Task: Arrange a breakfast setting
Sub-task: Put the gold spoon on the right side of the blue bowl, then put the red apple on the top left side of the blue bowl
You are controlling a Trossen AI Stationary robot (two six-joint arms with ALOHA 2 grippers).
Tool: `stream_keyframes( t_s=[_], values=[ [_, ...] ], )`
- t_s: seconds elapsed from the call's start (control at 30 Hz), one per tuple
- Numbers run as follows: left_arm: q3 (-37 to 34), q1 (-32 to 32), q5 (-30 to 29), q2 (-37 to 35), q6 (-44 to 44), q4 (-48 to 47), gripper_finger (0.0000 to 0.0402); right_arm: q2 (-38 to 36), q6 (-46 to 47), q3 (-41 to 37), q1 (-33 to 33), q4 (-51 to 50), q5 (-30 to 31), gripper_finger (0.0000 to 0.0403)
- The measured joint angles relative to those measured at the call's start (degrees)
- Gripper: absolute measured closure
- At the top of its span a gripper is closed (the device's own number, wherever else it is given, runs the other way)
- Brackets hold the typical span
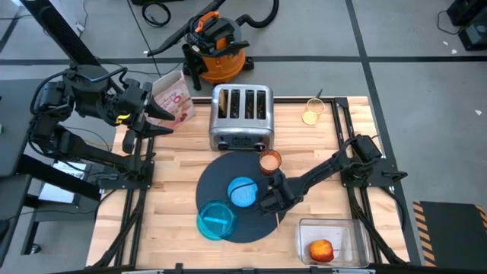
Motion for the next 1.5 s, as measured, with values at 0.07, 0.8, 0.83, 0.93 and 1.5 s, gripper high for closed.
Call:
stream_keyframes(
  t_s=[0.07,0.8,0.83,0.93,1.5],
  values=[
    [0.0,0.0,0.0,0.0,0.1,0.0,0.0219,0.0,1.1,0.0,-0.2,-0.1,0.1,0.0375],
    [0.0,0.0,0.0,0.0,-0.1,-0.3,0.0219,0.4,0.9,0.0,-2.3,-0.2,1.0,0.0337],
    [0.0,0.0,0.0,0.0,-0.1,-0.2,0.0219,0.4,0.8,0.0,-2.3,-0.2,1.0,0.0333],
    [0.0,0.0,0.0,0.0,-0.1,-0.2,0.0219,0.4,0.8,0.0,-2.3,-0.3,1.0,0.0322],
    [0.0,-6.7,0.0,0.0,-1.3,0.5,0.0219,-10.2,-0.8,0.0,1.0,-1.0,2.0,0.0312]
  ],
)
